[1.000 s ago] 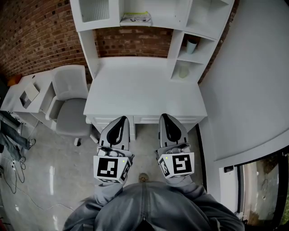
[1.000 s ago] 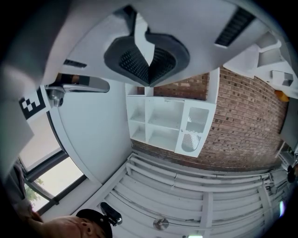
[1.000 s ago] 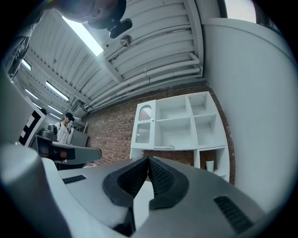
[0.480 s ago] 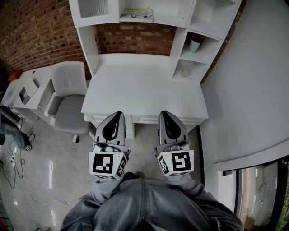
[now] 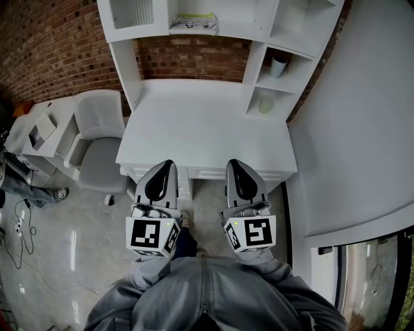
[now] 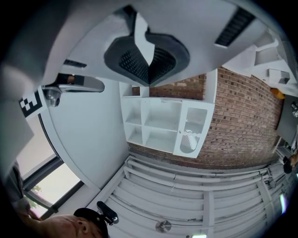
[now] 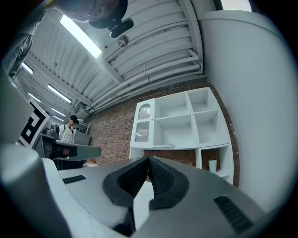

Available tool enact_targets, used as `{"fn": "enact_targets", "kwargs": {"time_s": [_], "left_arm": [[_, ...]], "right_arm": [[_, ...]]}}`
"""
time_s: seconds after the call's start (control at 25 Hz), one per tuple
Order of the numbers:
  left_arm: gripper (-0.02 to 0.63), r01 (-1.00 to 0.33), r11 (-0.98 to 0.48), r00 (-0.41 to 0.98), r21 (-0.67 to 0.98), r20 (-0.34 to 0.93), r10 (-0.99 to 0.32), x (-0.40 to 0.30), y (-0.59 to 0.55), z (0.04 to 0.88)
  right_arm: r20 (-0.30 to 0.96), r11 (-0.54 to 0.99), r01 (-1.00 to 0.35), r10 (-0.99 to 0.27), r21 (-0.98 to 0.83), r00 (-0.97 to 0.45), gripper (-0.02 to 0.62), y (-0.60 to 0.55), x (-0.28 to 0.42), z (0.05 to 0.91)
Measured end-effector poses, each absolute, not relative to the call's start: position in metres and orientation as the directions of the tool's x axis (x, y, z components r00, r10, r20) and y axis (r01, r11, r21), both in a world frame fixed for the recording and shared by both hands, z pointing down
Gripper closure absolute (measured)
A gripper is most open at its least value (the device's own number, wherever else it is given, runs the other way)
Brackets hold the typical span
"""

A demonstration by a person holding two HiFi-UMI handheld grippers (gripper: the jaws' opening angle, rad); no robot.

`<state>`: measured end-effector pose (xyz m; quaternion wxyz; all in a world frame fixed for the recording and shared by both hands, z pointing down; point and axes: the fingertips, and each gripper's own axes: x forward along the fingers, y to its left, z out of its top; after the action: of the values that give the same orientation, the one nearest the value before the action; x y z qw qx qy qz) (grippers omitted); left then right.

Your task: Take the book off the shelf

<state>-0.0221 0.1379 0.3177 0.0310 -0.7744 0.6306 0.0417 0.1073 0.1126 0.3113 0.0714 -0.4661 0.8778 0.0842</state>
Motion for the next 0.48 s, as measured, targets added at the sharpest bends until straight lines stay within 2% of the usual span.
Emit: {"fn": "enact_targets", "kwargs": {"time_s": [0.48], "left_arm": [[0.601, -0.974, -0.225, 0.225, -0.010, -0.108, -0.968, -0.029, 0.108, 0.314]], "right_arm": [[-0.220, 0.550, -0.833, -0.806, 0.065, -0.549, 0.569, 0.087, 0.096, 0.310]]}}
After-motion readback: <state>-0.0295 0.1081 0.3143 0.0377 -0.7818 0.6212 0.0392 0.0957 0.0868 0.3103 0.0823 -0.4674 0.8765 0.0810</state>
